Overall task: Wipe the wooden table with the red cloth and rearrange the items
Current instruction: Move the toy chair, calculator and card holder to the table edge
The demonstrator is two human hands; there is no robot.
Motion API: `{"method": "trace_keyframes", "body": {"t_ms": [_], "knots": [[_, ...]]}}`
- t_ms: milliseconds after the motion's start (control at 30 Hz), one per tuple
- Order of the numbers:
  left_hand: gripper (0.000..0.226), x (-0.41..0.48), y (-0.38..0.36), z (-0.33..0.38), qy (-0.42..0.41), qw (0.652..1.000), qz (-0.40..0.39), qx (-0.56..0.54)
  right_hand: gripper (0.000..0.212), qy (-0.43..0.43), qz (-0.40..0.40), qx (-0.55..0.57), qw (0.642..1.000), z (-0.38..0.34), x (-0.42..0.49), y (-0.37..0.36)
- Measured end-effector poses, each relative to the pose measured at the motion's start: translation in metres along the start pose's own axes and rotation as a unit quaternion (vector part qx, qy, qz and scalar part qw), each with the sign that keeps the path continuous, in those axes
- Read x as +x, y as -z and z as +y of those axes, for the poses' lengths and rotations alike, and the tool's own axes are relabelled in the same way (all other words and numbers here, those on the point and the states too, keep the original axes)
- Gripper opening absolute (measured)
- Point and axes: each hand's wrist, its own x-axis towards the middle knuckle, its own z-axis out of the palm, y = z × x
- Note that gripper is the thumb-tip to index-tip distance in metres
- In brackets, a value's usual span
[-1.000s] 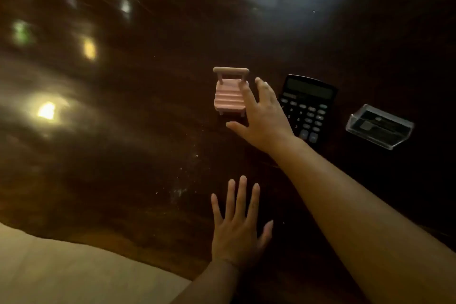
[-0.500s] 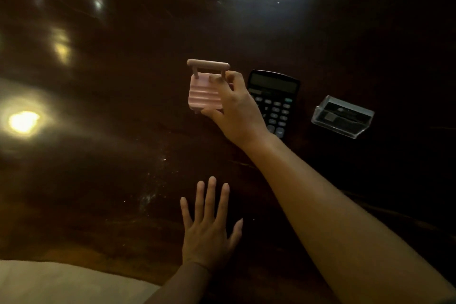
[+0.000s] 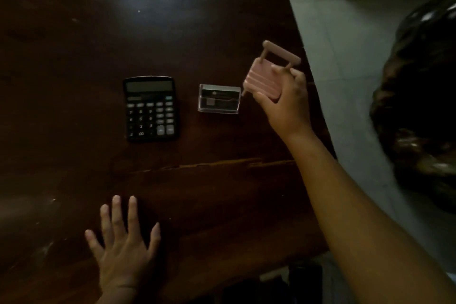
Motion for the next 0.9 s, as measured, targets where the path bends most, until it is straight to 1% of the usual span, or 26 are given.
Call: {"method": "trace_keyframes", "body": {"t_ms": [67, 167, 267, 367, 467, 533, 567, 667, 733, 800, 900], "knots": [[0.082, 0.003, -0.001, -0.001, 0.01, 1.0, -0.005, 0.006, 0.06, -0.035, 0.005, -0.015, 0.999, 0.022, 0.005, 0.006], [0.081, 0.001, -0.001, 0.0, 0.005, 1.0, 0.001, 0.005, 0.061, -0.072, 0.001, -0.037, 0.997, 0.046, 0.007, 0.003], [0.081, -0.001, 0.0, -0.001, -0.003, 1.0, 0.008, 0.004, 0.057, -0.074, -0.019, -0.05, 0.996, 0.057, 0.002, -0.011], [0.081, -0.001, 0.001, -0.001, -0.019, 1.0, 0.013, 0.011, 0.064, -0.069, -0.024, -0.051, 0.996, 0.06, -0.003, -0.02], [0.08, -0.003, 0.001, -0.002, -0.028, 0.999, 0.015, 0.018, 0.077, -0.072, 0.014, -0.069, 0.995, 0.055, -0.022, -0.019], [0.079, -0.002, 0.001, -0.002, -0.028, 0.999, 0.015, 0.019, 0.077, -0.064, 0.044, -0.089, 0.993, 0.043, -0.048, -0.023], [0.078, -0.003, 0.002, -0.002, -0.028, 0.999, 0.013, 0.018, 0.074, -0.059, 0.045, -0.096, 0.993, 0.034, -0.062, -0.028], [0.078, -0.003, 0.003, -0.001, -0.031, 0.999, 0.006, 0.015, 0.063, -0.026, 0.002, -0.105, 0.994, -0.002, -0.097, -0.055], [0.079, -0.002, 0.004, -0.003, -0.03, 0.999, 0.001, 0.016, 0.061, 0.019, -0.037, -0.074, 0.996, -0.03, -0.107, -0.078], [0.078, -0.002, 0.004, -0.004, -0.03, 0.999, -0.001, 0.019, 0.062, 0.048, -0.081, -0.029, 0.995, -0.059, -0.102, -0.1], [0.078, -0.003, 0.002, -0.005, -0.036, 0.999, 0.001, 0.026, 0.065, 0.059, -0.146, 0.009, 0.987, -0.094, -0.072, -0.129]]}}
